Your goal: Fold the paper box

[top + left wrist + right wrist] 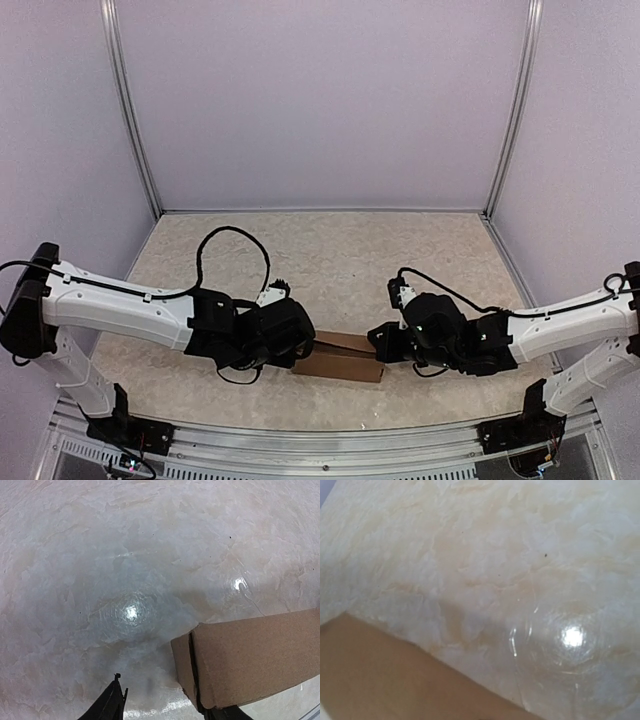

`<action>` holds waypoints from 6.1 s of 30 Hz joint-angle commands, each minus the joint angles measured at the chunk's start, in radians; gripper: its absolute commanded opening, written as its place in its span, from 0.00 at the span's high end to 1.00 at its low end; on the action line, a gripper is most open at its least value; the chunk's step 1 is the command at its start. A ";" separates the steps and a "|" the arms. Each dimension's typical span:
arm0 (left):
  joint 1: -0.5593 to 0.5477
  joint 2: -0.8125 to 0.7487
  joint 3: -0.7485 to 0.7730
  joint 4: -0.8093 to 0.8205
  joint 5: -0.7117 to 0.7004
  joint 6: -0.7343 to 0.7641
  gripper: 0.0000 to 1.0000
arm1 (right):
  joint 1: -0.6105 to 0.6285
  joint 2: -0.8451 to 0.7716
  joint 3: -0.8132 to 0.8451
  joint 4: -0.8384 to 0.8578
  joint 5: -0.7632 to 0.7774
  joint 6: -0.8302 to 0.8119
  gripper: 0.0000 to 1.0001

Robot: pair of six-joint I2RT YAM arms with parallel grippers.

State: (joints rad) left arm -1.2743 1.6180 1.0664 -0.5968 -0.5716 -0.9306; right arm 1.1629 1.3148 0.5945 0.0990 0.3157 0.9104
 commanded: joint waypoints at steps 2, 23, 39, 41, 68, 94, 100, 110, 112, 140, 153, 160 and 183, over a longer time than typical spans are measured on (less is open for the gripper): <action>-0.020 -0.077 -0.081 -0.034 0.163 0.056 0.40 | 0.013 0.046 -0.002 -0.122 -0.005 -0.007 1.00; 0.053 -0.458 -0.309 0.343 0.410 0.180 0.44 | 0.014 0.089 -0.017 -0.050 -0.009 -0.028 1.00; 0.253 -0.405 -0.439 0.779 0.796 0.169 1.00 | 0.015 0.082 -0.033 -0.032 -0.017 -0.022 1.00; 0.253 -0.362 -0.462 0.827 0.821 0.152 1.00 | 0.017 0.085 -0.035 -0.029 -0.019 -0.021 1.00; 0.250 -0.147 -0.627 0.975 0.812 0.068 1.00 | 0.020 -0.097 0.075 -0.156 0.003 -0.154 1.00; 0.250 -0.117 -0.623 1.000 0.822 0.056 1.00 | 0.020 -0.136 -0.135 -0.197 -0.164 -0.068 1.00; 0.251 -0.131 -0.618 0.984 0.814 0.062 1.00 | 0.021 -0.203 -0.072 -0.274 -0.105 -0.106 1.00; 0.253 -0.247 -0.534 0.801 0.749 0.143 1.00 | 0.021 -0.266 0.025 -0.296 -0.179 -0.212 1.00; 0.254 -0.275 -0.513 0.773 0.737 0.156 1.00 | 0.020 -0.269 0.023 -0.287 -0.217 -0.233 1.00; 0.390 -0.271 -0.336 0.527 0.648 0.263 1.00 | 0.072 0.116 0.103 -0.257 -0.141 -0.287 1.00; 0.363 -0.123 -0.304 0.553 0.752 0.263 1.00 | 0.006 0.220 0.163 -0.218 -0.019 -0.228 1.00; 0.331 -0.119 -0.295 0.560 0.753 0.255 1.00 | -0.052 0.295 0.189 -0.104 -0.059 -0.213 1.00; 0.275 -0.298 -0.436 0.518 0.604 0.148 1.00 | -0.079 0.642 0.519 0.030 -0.281 -0.305 1.00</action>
State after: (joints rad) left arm -0.9863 1.3617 0.6655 -0.0628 0.0666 -0.7528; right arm 1.0878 1.9320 1.0794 0.1024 0.0685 0.6292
